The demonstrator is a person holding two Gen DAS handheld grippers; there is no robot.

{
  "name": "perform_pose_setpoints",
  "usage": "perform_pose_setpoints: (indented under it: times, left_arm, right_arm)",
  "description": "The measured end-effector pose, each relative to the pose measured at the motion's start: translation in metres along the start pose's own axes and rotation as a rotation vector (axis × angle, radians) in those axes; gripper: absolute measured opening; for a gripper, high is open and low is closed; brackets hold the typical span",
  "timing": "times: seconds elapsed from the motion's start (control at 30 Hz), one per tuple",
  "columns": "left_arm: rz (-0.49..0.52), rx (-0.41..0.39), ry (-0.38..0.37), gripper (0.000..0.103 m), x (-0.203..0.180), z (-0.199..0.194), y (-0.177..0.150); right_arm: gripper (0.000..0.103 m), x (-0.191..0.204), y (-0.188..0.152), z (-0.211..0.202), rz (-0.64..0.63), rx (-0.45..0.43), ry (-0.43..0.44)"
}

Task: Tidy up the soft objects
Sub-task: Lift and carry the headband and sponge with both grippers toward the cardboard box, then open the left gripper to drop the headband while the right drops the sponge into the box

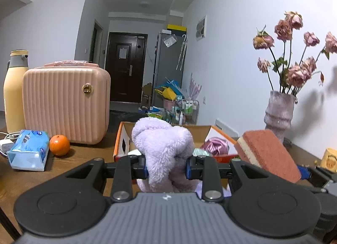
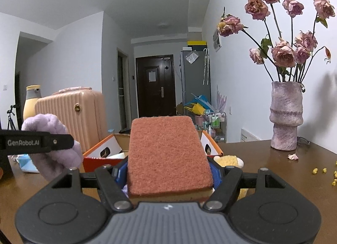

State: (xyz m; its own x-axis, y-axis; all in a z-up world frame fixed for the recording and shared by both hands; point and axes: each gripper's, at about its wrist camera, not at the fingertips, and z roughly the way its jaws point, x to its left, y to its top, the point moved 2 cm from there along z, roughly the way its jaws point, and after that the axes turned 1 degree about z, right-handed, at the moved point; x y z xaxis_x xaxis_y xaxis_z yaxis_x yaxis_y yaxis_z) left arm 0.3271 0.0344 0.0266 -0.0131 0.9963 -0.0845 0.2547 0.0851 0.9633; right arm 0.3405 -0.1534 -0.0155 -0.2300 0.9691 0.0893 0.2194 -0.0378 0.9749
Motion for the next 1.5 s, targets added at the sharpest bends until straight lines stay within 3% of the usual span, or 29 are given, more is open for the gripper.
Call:
perform_pose_setpoints:
  times: [0.43,1.5]
  left_arm:
    - [-0.018,-0.039,0.013,0.03,-0.009,0.036,0.021]
    - [-0.042,-0.027,0.064,0.03,0.011,0.14,0.041]
  right_arm:
    - [0.071,-0.004,0.023,0.04,0.044,-0.034,-0.018]
    - [0.071,0.001,0.045,0.148,0.036,-0.041,-0.035]
